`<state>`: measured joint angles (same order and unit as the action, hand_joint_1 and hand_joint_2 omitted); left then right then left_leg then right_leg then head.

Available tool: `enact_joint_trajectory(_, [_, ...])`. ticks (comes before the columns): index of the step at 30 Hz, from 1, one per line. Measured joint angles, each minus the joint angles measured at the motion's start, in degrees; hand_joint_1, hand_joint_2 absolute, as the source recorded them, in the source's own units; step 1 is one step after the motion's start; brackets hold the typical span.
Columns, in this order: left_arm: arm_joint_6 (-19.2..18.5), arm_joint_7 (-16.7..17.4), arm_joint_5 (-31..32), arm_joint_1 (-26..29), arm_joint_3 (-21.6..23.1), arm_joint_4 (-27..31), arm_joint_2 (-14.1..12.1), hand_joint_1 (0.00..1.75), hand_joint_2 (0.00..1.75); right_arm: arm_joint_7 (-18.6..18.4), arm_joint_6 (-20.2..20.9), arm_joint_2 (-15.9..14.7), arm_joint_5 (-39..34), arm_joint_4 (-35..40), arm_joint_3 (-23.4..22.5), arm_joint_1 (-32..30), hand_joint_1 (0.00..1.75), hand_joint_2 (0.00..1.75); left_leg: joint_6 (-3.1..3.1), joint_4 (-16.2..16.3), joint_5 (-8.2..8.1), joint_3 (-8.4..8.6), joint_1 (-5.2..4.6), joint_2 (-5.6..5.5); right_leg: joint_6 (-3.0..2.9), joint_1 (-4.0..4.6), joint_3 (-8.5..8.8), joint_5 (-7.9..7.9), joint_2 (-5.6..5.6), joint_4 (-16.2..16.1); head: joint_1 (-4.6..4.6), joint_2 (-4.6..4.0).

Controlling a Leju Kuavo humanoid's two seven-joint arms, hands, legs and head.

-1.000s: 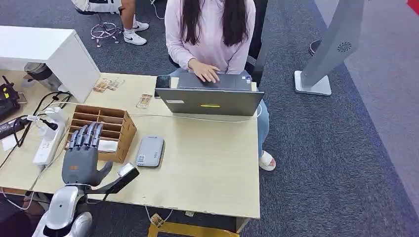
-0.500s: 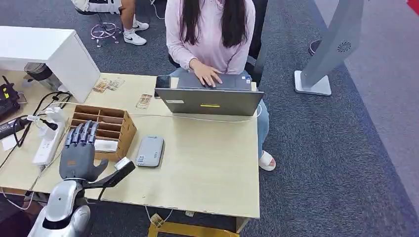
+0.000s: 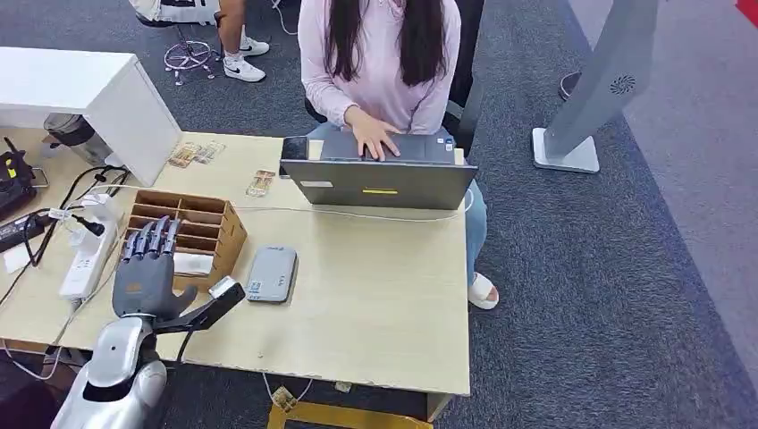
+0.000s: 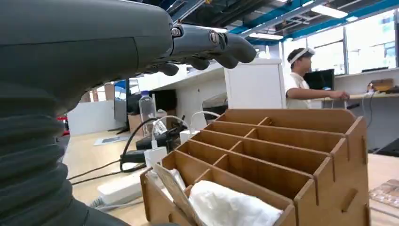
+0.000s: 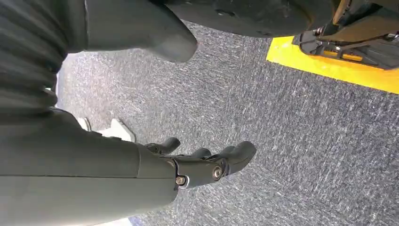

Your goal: Pass the card to the sensor for recognition and then transmit it.

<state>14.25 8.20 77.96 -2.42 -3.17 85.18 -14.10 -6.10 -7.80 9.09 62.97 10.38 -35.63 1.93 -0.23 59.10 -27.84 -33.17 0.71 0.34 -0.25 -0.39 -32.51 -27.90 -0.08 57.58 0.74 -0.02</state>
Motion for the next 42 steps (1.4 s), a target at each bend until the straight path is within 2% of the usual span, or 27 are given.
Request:
enact_joint_trajectory(13, [1.84,-0.46,-2.41,-1.64,-2.49,-6.19,-1.31,0.0,1.75,0.26,0.2,-0.02,0.7,0.0,0.0,0.02,0.0,1.75,0.0,0.0,0.0,0.0,0.0,0.0,0.0,0.0,0.0,0.0,0.01,0.0,0.0,0.0])
enact_joint_trajectory(34, [2.49,-2.23,-2.69,-2.37,-3.21,-7.92,-0.79,0.0,1.75,0.63,0.59,-0.02,1.36,0.0,0.0,0.03,0.0,1.75,0.0,0.0,0.0,0.0,0.0,0.0,0.0,0.0,-0.01,0.0,0.01,0.0,-0.02,0.0])
enact_joint_trajectory(35, [2.49,-2.25,-2.67,-2.42,-3.21,-7.92,-0.76,0.99,1.75,0.63,0.59,-0.02,1.38,0.0,0.0,0.03,0.0,1.75,0.0,0.0,0.0,0.0,0.0,0.01,0.0,0.0,-0.01,0.0,0.01,0.0,-0.02,0.0])
enact_joint_trajectory(36, [2.49,-2.27,-2.67,-2.5,-3.21,-7.94,-0.72,1.75,1.75,0.63,0.59,-0.02,1.42,0.0,0.0,0.03,0.0,1.75,0.0,0.0,0.0,0.0,0.0,0.0,0.0,0.0,-0.01,0.0,0.01,0.0,0.0,0.0])
enact_joint_trajectory(42, [2.34,-2.27,-2.97,-2.61,-3.21,-7.96,-0.33,1.75,1.75,0.63,0.61,-0.02,1.42,0.0,0.0,0.03,0.0,1.75,0.0,0.0,0.0,0.0,0.0,0.0,0.0,0.0,-0.01,0.0,0.01,0.0,-0.02,0.0])
